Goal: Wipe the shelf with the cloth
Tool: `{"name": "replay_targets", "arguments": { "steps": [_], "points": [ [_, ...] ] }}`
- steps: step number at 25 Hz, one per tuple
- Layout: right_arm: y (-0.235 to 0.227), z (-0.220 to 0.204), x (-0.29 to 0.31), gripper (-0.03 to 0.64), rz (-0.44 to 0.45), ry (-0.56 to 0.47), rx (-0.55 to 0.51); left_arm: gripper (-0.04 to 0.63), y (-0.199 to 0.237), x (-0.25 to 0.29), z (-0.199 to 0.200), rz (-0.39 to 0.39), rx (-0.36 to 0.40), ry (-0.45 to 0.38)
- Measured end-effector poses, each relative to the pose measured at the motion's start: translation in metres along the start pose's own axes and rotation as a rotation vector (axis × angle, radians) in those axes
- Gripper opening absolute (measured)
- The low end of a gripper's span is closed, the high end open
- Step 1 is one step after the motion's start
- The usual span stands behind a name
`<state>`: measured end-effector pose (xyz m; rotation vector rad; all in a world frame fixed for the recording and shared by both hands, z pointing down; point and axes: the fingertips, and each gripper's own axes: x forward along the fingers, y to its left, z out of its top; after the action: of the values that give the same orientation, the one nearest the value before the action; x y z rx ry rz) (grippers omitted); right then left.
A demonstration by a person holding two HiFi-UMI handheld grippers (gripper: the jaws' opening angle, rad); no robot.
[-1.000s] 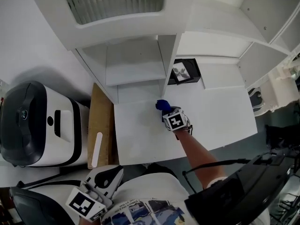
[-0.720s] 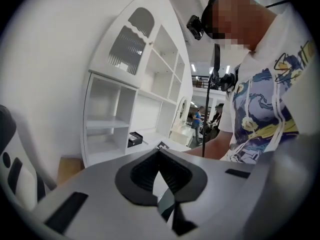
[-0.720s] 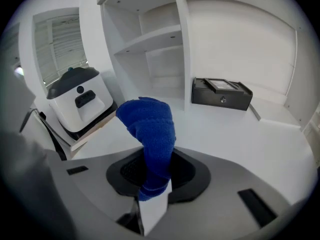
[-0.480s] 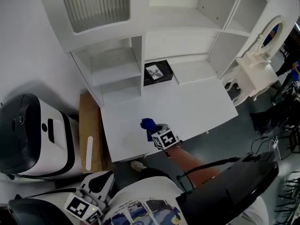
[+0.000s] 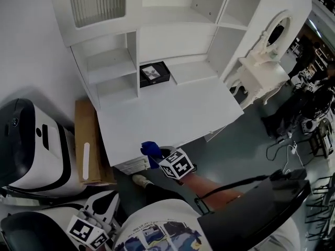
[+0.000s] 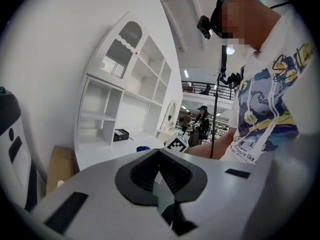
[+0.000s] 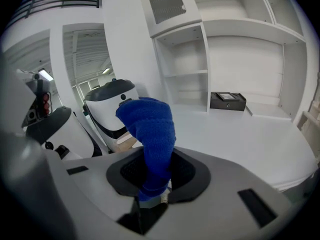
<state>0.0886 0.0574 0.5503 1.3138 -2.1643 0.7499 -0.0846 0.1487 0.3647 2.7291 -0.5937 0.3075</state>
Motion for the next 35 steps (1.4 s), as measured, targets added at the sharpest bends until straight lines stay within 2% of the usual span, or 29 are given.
{"name": "replay_targets", "arguments": {
  "steps": [7, 11, 13, 20, 25, 35],
  "points": [
    [0.051, -0.03, -0.071, 0.101, 0.04, -0.039, -0.021, 0.012, -0.053, -0.012, -0.03, -0.042, -0.019, 0.012],
    [0.068, -0.037, -0.093, 0.101, 0.071, -0.051, -0.017, 0.012, -0.075, -0.017, -0.036, -0.048, -0.055, 0.03],
    [0.072, -0.039, -0.1, 0.101, 0.085, -0.061, -0.02, 0.012, -0.078, -0.018, -0.039, -0.041, -0.048, 0.033],
    [0.062, -0.031, -0.127, 0.101, 0.101, -0.103, -0.056, 0.012, -0.09, 0.0, -0.032, -0.01, -0.007, 0.022],
    [0.044, -0.025, -0.156, 0.101, 0.098, -0.14, -0.057, 0.012, -0.116, 0.031, -0.018, -0.047, -0.001, 0.002],
    [0.029, -0.034, -0.198, 0.101, 0.118, -0.171, -0.029, 0.012, -0.153, 0.07, -0.016, -0.105, -0.01, 0.03]
  ]
}}
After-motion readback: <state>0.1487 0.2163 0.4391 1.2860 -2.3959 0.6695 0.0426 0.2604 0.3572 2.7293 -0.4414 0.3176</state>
